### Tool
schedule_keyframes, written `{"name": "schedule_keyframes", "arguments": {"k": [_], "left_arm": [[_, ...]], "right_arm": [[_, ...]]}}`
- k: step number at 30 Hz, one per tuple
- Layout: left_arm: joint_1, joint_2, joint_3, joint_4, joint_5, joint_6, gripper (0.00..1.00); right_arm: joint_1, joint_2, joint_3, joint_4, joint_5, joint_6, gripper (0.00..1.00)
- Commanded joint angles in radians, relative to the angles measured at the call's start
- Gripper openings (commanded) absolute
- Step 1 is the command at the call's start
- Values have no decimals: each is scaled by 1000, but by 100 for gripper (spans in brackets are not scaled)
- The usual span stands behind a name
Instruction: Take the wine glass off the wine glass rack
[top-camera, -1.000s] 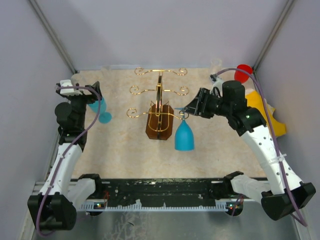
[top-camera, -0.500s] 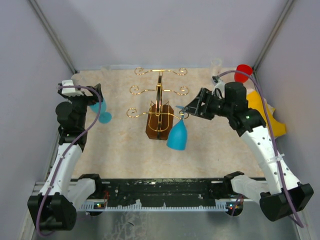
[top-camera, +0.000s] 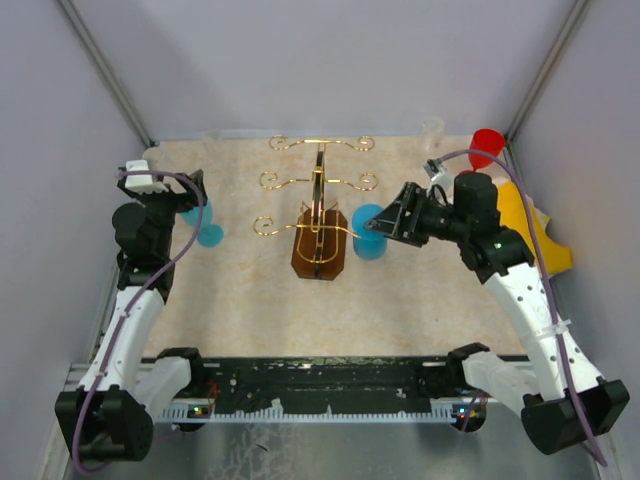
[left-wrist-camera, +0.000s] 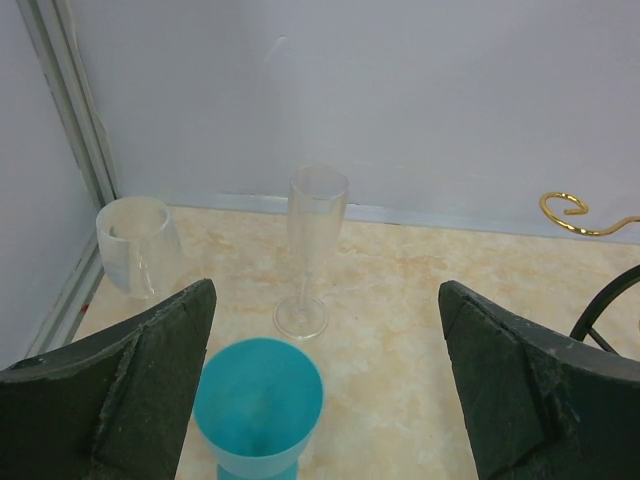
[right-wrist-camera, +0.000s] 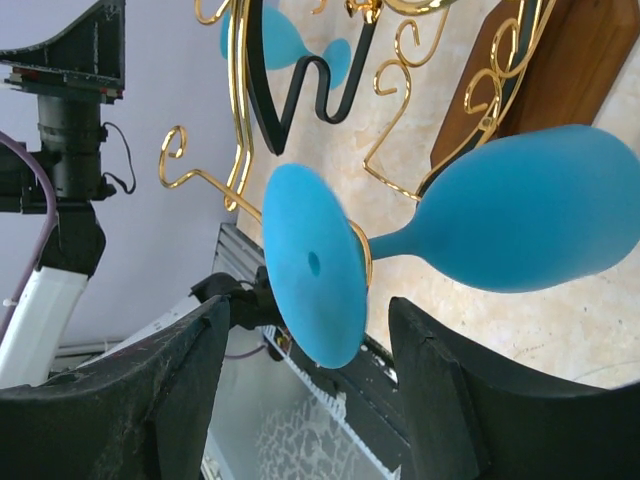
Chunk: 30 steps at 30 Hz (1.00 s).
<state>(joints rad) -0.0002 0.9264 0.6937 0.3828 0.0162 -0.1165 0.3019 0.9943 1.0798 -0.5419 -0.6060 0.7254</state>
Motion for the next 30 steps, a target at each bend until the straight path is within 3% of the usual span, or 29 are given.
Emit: {"name": "schedule_keyframes", "arguments": {"k": [1,7,11,15,21,30], "left_arm": [[-4,-19,38,-4,16,-8,98],[-4,-21,50,-26,17,0,98],[-4,-20,56,-39,15,7,98],[-4,-18,62,-45,17,6,98],[-3,-13,68,-53,21,4,98],[-4,-11,75,-61,29,-6,98]], "right_arm": [[-19,-31,-17,55,-37,14,65],[-25,-14,-35,109,-30,32,62],[-27,5,-28,136,-35,35,53],[-34,28,-16,147,-44,32,37],[-40,51,0,145,-54,19,1],[-84,-7,0,114,-72,37,4]]}}
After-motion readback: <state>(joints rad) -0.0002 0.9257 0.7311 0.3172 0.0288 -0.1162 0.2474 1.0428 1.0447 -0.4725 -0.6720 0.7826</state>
